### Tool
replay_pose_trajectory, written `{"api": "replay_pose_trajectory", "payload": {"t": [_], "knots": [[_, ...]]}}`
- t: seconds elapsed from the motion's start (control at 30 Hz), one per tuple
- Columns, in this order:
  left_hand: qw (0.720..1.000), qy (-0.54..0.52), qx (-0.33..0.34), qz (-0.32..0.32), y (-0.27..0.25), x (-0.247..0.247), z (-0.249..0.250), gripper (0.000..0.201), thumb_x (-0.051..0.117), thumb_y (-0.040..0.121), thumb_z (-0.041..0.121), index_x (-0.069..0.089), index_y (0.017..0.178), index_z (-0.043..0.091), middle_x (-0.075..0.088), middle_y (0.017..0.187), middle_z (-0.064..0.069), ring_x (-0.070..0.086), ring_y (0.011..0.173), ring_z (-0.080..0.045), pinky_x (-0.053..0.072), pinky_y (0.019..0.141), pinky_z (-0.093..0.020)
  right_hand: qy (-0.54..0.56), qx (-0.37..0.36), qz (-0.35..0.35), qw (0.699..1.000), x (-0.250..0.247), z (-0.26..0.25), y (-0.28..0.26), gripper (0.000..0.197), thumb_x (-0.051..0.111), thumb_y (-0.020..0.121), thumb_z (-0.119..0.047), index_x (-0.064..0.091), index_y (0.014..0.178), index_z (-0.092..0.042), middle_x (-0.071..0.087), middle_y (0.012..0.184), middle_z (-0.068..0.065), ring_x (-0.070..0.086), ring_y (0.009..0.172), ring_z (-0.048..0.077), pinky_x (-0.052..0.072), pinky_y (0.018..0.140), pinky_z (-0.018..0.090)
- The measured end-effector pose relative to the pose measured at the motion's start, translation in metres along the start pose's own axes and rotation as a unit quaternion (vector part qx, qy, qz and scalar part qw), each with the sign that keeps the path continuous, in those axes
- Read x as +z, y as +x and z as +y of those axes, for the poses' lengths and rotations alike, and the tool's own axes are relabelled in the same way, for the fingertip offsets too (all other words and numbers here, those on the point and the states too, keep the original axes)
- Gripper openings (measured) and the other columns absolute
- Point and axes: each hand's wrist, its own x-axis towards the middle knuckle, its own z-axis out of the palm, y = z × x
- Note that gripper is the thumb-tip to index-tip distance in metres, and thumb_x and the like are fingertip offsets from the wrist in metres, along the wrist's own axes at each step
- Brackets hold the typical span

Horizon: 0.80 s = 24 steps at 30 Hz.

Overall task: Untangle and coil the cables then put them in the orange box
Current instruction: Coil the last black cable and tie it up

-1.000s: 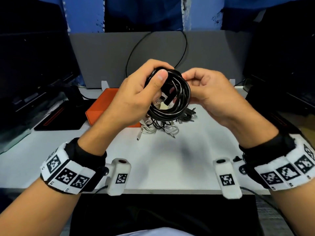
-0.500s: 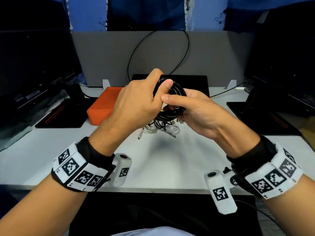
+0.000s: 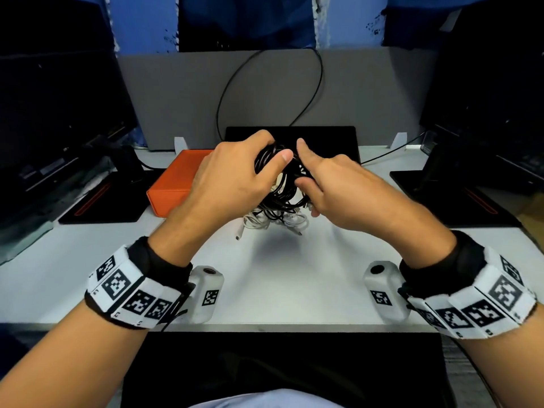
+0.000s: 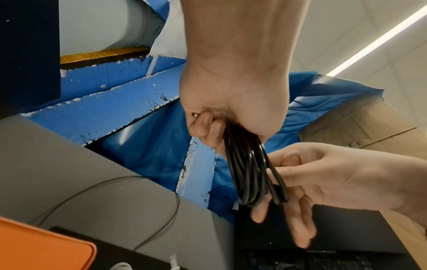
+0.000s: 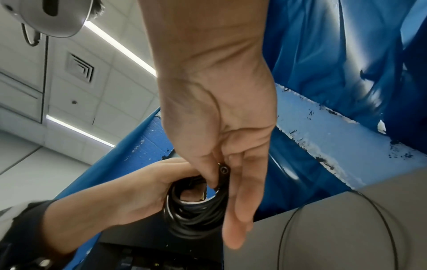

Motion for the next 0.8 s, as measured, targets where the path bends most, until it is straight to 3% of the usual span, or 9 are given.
{"api": "replay_pose_trajectory", "payload": {"t": [0.13,0.23,0.33,0.4,0.47,0.57,0.63,0.73,0.8], "knots": [[0.997,0.028,-0.040,0.054,0.001,0.010,0.002,0.030,0.048,0.101,0.053,0.054,0.097,0.024,0.058,0.068,0.007,0.058,0.071,-0.024,0.038,0.059,-0.035,-0.090,0.011,0.056,0.994,0.011,-0.007,0.000,0.064,0.043,0.109,-0.013,0.012,0.164,-0.016,0.067,0.129,0.001,0.060,0.120,0.033,0.036,0.070,0.033],[0.994,0.010,-0.073,0.081,0.003,0.006,0.000,0.031,0.051,0.099,0.054,0.057,0.100,0.024,0.061,0.071,0.006,0.058,0.072,-0.023,0.040,0.061,-0.035,-0.122,-0.021,0.078,0.989,0.016,-0.008,0.005,0.057,0.044,0.108,-0.014,0.022,0.161,-0.013,0.067,0.130,0.002,0.064,0.112,0.034,0.040,0.067,0.035],[0.989,-0.054,-0.098,0.101,0.012,-0.004,-0.009,0.030,0.059,0.096,0.053,0.058,0.092,0.023,0.056,0.066,0.010,0.052,0.066,-0.012,0.034,0.060,-0.027,-0.077,-0.080,0.100,0.989,0.004,0.006,0.008,0.043,0.039,0.110,-0.031,0.046,0.151,-0.017,0.074,0.106,0.008,0.069,0.095,0.034,0.054,0.076,0.042],[0.985,-0.098,-0.104,0.098,0.018,-0.008,-0.013,0.033,0.065,0.093,0.050,0.062,0.084,0.019,0.052,0.056,0.006,0.045,0.054,-0.007,0.032,0.052,-0.021,0.022,-0.089,0.096,0.991,0.002,0.016,0.011,0.039,0.041,0.109,-0.034,0.055,0.144,-0.022,0.072,0.085,-0.001,0.073,0.077,0.018,0.057,0.077,0.038],[0.965,-0.212,-0.125,0.089,0.019,-0.008,-0.014,0.035,0.070,0.092,0.044,0.064,0.082,0.011,0.052,0.056,-0.001,0.040,0.049,-0.007,0.033,0.050,-0.023,0.147,-0.085,0.063,0.983,0.005,0.024,0.013,0.035,0.043,0.109,-0.030,0.063,0.135,-0.019,0.072,0.077,-0.003,0.073,0.068,0.008,0.058,0.074,0.034],[0.895,-0.405,-0.175,0.070,0.016,-0.003,-0.011,0.030,0.072,0.093,0.031,0.058,0.078,0.009,0.050,0.060,0.001,0.043,0.049,-0.008,0.035,0.048,-0.021,0.275,-0.063,0.058,0.957,0.016,0.025,0.020,0.028,0.044,0.109,-0.027,0.069,0.106,-0.017,0.077,0.089,-0.003,0.076,0.081,0.009,0.062,0.073,0.042],[0.857,-0.470,-0.203,0.051,0.015,0.000,-0.010,0.029,0.069,0.095,0.032,0.053,0.075,0.019,0.049,0.057,0.006,0.043,0.047,-0.008,0.033,0.046,-0.021,0.374,-0.020,0.055,0.926,0.024,0.019,0.022,0.025,0.042,0.110,-0.029,0.061,0.097,-0.021,0.077,0.102,0.000,0.078,0.088,0.013,0.059,0.070,0.033],[0.834,-0.519,-0.186,-0.011,0.014,-0.002,-0.017,0.023,0.057,0.101,0.037,0.050,0.084,0.023,0.048,0.060,0.007,0.036,0.047,-0.010,0.022,0.049,-0.025,0.541,0.020,0.029,0.840,0.024,0.015,0.023,0.024,0.039,0.112,-0.027,0.056,0.100,-0.016,0.075,0.113,0.011,0.078,0.092,0.025,0.059,0.070,0.026],[0.830,-0.534,-0.151,-0.061,0.013,-0.005,-0.022,0.014,0.049,0.100,0.033,0.049,0.096,0.020,0.047,0.066,0.000,0.028,0.048,-0.012,0.014,0.050,-0.029,0.575,0.015,0.032,0.817,0.020,0.020,0.023,0.025,0.039,0.112,-0.024,0.058,0.104,-0.011,0.076,0.110,0.015,0.078,0.091,0.029,0.061,0.076,0.031]]}}
